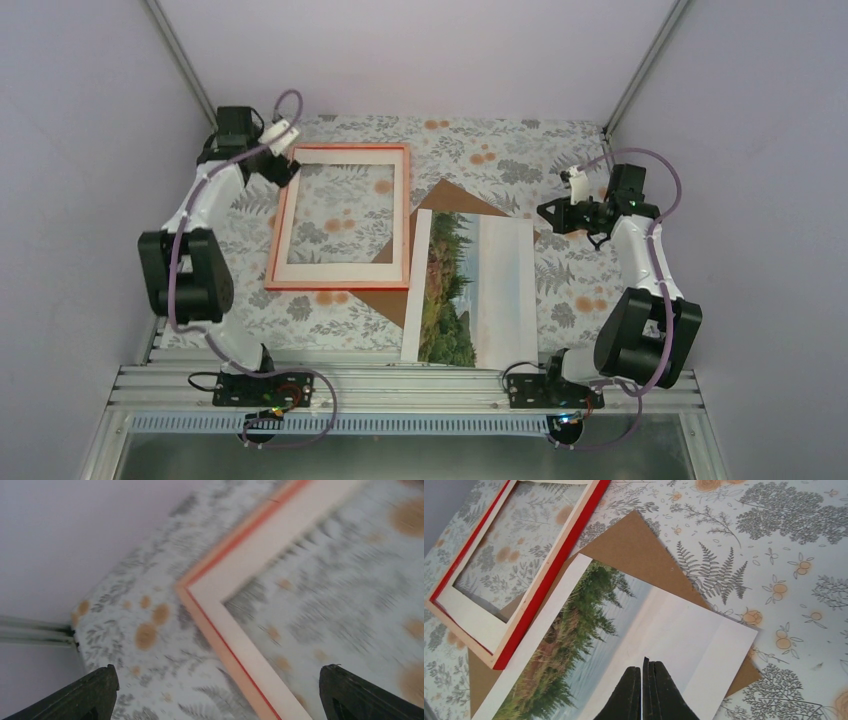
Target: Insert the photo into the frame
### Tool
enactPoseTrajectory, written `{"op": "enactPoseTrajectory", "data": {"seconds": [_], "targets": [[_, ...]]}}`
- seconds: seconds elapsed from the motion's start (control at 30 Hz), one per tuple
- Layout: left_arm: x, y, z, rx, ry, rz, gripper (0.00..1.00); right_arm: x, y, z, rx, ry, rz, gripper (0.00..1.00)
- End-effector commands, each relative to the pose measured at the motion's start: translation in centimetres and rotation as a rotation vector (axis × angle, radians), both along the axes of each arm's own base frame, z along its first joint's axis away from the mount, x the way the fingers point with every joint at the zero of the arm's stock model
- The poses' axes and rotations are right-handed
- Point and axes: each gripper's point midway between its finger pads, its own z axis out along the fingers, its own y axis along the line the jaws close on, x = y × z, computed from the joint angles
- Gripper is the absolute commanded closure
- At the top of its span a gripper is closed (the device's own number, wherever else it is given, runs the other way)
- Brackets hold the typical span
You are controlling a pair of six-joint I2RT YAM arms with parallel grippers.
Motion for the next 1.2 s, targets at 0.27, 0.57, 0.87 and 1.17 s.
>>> {"op": "enactPoseTrajectory", "data": {"seconds": [0.27,0.57,0.87,1.17], "targets": [[14.1,6.0,-4.0,-0.207,0.04,0.402,0.0,1.7,-2.1,-0.9,-0.077,-0.018,-0.085,0.96],[16.5,6.6,-7.7,-0.191,0.081,0.418,0.0,0.9,-2.7,-1.6,-0.11,-0.003,-0.115,0.96],[14.8,7.7,-12.3,-0.144,0.149,0.456,0.0,1.2,-3.2,-1.8,-0.122,0.007,-0.123,0.96],[14.6,8.3,-13.8,-0.119,0.181,0.481,0.0,1.0,-3.4,-2.1,-0.138,0.013,-0.121,0.94]]}}
